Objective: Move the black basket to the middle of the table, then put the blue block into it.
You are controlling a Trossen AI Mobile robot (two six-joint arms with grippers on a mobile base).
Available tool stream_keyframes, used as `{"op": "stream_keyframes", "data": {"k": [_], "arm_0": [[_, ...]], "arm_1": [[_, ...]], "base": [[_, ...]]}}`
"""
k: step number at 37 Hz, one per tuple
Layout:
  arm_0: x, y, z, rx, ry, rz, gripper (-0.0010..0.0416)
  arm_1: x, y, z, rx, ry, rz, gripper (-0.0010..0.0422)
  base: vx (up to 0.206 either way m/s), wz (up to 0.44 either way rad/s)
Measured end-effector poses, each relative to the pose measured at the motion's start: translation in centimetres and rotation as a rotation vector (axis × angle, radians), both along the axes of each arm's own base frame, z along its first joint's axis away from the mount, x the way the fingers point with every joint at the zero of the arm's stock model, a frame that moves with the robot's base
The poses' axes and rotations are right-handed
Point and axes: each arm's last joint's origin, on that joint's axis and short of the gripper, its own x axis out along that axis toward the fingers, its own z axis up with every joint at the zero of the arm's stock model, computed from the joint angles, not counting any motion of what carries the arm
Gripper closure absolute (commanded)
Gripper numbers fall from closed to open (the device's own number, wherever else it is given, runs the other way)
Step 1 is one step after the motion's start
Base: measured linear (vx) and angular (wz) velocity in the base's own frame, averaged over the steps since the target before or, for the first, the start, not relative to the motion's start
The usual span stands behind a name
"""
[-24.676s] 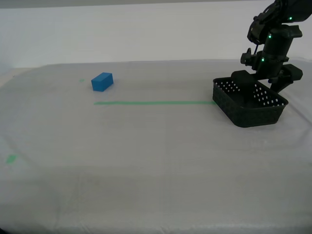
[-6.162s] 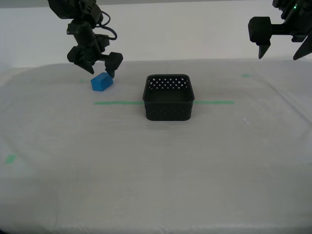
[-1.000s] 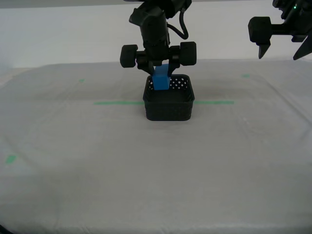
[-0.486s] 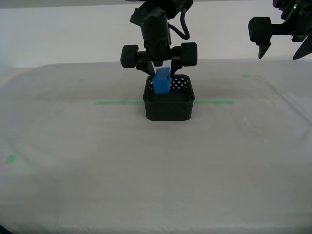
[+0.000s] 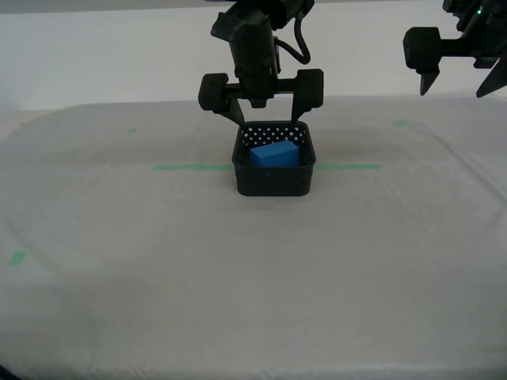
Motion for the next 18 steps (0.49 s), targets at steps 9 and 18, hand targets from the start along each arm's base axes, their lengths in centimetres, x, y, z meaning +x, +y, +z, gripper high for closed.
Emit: {"op": "stream_keyframes", "data": {"k": [9,18], "arm_0": [[0.00,0.00,0.00,0.000,0.000,0.000,0.0007],[0.00,0.00,0.00,0.000,0.000,0.000,0.0007]], "arm_1": [[0.00,0.00,-0.01,0.018,-0.003,-0.037,0.0008],[0.01,0.02,0.15,0.027,-0.010,-0.056,0.0011]], "base": [[0.000,0.000],[0.000,0.000]]}}
